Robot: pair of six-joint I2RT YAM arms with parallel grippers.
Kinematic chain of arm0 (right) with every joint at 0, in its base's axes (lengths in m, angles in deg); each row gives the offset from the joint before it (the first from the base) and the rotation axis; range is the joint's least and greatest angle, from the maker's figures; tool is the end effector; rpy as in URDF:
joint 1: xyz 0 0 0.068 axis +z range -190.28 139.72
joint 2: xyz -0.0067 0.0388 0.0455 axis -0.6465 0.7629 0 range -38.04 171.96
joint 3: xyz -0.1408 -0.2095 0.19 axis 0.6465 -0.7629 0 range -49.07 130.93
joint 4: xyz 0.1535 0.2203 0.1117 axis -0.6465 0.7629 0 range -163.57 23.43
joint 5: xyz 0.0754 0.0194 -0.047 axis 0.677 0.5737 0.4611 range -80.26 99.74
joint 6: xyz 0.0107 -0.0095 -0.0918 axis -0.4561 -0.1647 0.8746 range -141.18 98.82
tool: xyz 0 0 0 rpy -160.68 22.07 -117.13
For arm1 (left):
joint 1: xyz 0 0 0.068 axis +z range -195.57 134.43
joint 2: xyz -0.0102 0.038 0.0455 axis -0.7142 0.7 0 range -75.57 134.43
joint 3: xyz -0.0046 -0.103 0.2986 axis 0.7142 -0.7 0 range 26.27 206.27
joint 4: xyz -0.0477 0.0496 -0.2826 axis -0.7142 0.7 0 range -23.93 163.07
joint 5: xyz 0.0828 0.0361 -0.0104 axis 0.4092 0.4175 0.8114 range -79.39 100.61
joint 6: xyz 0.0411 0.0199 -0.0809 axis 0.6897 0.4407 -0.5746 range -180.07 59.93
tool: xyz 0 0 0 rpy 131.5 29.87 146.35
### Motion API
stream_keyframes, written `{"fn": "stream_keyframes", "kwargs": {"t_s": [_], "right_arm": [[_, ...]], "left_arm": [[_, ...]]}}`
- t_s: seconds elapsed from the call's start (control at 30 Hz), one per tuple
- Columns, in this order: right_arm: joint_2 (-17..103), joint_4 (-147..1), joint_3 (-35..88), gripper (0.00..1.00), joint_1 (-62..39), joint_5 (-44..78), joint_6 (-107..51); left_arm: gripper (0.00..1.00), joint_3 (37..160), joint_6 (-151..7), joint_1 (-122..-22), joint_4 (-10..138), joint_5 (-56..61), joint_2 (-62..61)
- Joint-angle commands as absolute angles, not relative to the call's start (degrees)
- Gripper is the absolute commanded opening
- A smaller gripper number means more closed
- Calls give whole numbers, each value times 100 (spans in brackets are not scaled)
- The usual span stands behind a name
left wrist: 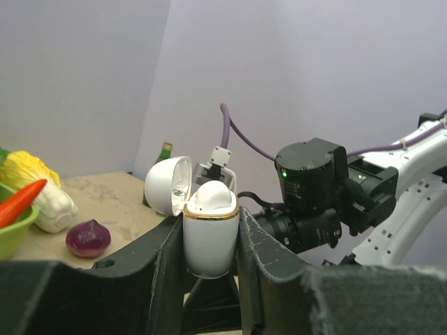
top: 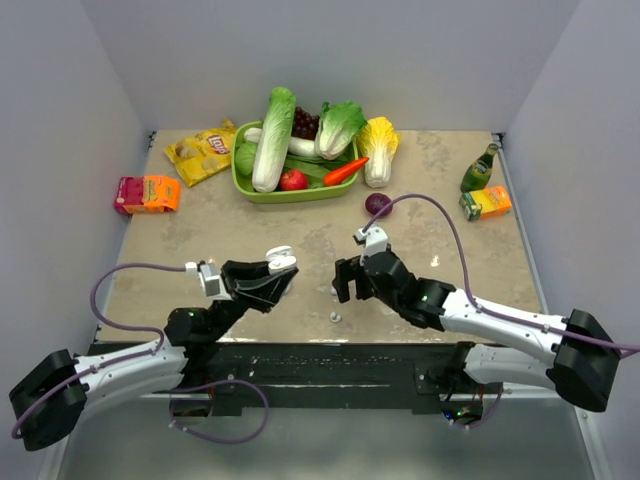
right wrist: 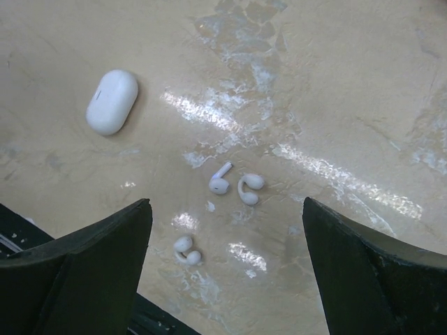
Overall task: Insert the wireless bluetooth earbuds into the charging case
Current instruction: Pick up the earbud from the center of the board.
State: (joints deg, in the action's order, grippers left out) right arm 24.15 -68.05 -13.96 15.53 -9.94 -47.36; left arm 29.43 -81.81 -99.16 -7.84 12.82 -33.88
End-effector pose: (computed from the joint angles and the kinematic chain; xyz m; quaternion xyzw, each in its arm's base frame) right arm 0.1795 0.2140 0.2316 -0.1416 0.8565 0.1972 0.4555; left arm 0.1045 -0.1363 0.2847 0.1094 0.4458 -0.5358 0.7087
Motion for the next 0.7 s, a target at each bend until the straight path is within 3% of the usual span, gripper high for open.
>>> {"fn": "stream_keyframes", "kwargs": {"t_s": [0.0,0.17,0.37,0.4,0.5,0.67], "right_arm": [[2628,-7277,-1505,90,1545,-704,-4992],[2998,-7513,-1628,81,1553,-783,-5115],[3332,-7813,-1629,52,1571,-582,-5124],[3376,-7840,-1629,42,1614,-564,-5133],[3534,-7980,-1655,27,1685,-450,-5142],[3859,-8121,-1593,24,1720,-274,-5212]], "left_arm": [[0,2329,-8547,-9866,-2867,745,-3058],[0,2302,-8679,-9875,-3131,648,-2881],[0,2223,-8363,-9875,-2685,507,-3337],[0,2223,-8337,-9875,-2552,524,-3417],[0,2214,-8266,-9884,-2200,595,-3646],[0,2144,-8284,-9884,-2103,595,-3664]]}}
